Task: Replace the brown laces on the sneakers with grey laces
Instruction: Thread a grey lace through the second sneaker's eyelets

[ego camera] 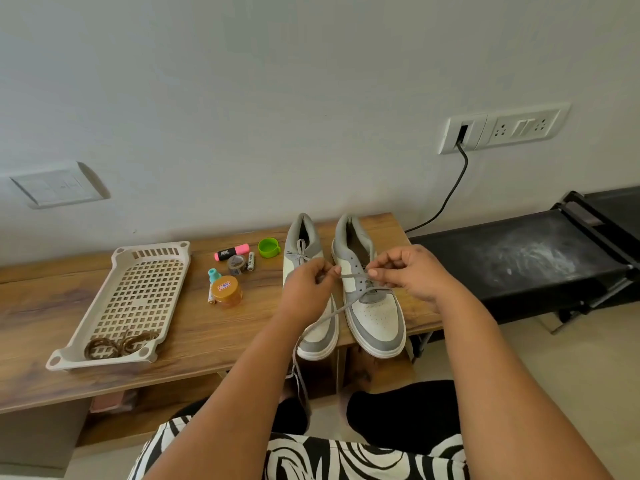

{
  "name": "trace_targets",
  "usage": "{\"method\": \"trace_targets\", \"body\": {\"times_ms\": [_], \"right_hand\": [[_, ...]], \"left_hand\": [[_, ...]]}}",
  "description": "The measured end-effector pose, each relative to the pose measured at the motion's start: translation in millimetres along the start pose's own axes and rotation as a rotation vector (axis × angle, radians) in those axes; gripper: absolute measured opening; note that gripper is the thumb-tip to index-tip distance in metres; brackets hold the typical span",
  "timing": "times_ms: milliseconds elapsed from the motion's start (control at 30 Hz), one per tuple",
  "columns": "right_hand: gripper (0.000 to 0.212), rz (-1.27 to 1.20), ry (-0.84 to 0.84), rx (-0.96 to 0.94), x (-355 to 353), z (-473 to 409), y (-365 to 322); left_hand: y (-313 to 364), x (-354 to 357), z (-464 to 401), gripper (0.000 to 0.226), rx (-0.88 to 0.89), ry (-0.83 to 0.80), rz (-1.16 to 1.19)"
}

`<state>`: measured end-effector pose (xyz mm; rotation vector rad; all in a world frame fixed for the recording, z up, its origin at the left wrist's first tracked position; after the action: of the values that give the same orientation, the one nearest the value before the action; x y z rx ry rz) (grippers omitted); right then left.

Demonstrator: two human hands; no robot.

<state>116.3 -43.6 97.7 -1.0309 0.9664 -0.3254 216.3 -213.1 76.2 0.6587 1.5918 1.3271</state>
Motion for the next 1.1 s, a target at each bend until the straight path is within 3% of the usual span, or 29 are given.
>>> {"method": "trace_targets", "body": {"times_ms": [200, 300, 367, 600, 733, 900, 967, 1100], "right_hand": [[0.014, 0.024, -0.043, 0.03, 14, -9, 5], [0.02, 0.294, 0.102, 0.135, 20, -19, 23], [0.03, 0.403, 0.072, 0.187, 27, -21, 34], [0.011, 0.379, 0.05, 0.21, 25, -19, 40], [0.017, 0.446, -0.067, 0.209, 25, -15, 37], [0.017, 0.686, -0.434, 0.217, 18, -6, 29], [0.017, 0.667, -0.31, 0.207, 18, -10, 28], [0.017, 0.454, 0.118, 0.135, 24, -23, 28]], "left_hand": [[0, 13, 7, 0.024, -0.096, -0.2, 0.069], [0, 13, 7, 0.027, -0.099, -0.123, 0.065], [-3, 11, 5, 0.03, -0.119, -0.069, 0.096], [-10, 12, 2, 0.021, -0.167, -0.037, 0.187], [-15, 18, 3, 0.02, -0.149, -0.016, 0.165], [-21, 22, 0, 0.021, -0.132, 0.001, 0.138], [-22, 24, -3, 0.015, -0.12, -0.018, 0.127], [-25, 31, -6, 0.002, -0.085, -0.032, 0.133]]}}
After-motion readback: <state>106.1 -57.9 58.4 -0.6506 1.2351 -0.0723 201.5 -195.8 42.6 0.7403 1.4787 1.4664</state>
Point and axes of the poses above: each hand's wrist, its own z-axis away from the middle knuckle, its own x-axis out of the palm, y = z × x, the point moved 2 cm from there along -z, towards the middle knuckle, and after that the axes turned 11 degrees about z, right-handed, at the moved point
